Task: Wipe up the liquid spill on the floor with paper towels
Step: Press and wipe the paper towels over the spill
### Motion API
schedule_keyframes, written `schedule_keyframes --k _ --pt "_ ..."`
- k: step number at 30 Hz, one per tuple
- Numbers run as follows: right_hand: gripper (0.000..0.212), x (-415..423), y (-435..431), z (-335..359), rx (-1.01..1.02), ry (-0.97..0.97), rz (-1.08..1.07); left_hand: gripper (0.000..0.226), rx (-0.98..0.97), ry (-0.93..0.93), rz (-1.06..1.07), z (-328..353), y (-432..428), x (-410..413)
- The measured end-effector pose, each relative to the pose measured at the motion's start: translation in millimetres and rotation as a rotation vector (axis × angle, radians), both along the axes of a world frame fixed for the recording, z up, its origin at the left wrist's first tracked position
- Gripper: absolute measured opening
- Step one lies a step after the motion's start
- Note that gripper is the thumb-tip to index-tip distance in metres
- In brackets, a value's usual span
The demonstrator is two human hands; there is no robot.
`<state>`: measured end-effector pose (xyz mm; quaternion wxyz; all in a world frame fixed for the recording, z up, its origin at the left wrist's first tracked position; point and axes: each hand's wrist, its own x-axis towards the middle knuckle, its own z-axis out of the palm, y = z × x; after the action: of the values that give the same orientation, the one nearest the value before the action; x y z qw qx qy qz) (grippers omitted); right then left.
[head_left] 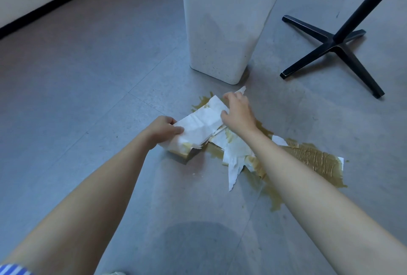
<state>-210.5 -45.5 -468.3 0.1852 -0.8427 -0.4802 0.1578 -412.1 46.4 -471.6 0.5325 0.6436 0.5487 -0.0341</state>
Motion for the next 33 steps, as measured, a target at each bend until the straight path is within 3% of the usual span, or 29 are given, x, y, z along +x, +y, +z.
schedule_keyframes --k 6,9,11,17,25,30,33 --pt "0.06 -30 13 7 -0.09 0.018 0.503 0.011 0.194 -0.096 -0.09 6 -7 7" --pt "0.067 -38 23 8 -0.178 0.048 0.598 0.014 0.398 -0.039 -0.198 11 -10 12" --pt "0.056 -38 32 8 -0.229 0.087 0.626 0.015 0.514 0.008 -0.257 12 -10 14" --pt "0.03 -33 45 -1 -0.288 -0.009 0.552 0.029 0.668 0.092 -0.327 7 -11 19" --pt "0.027 -29 38 -5 -0.256 0.037 0.435 0.037 0.839 0.092 -0.462 4 -17 26" --pt "0.022 -22 33 -7 -0.223 0.077 0.3 0.011 0.927 0.045 -0.552 7 -26 34" --pt "0.022 -20 32 -2 -0.193 0.079 0.3 0.011 0.931 0.02 -0.545 9 -29 38"
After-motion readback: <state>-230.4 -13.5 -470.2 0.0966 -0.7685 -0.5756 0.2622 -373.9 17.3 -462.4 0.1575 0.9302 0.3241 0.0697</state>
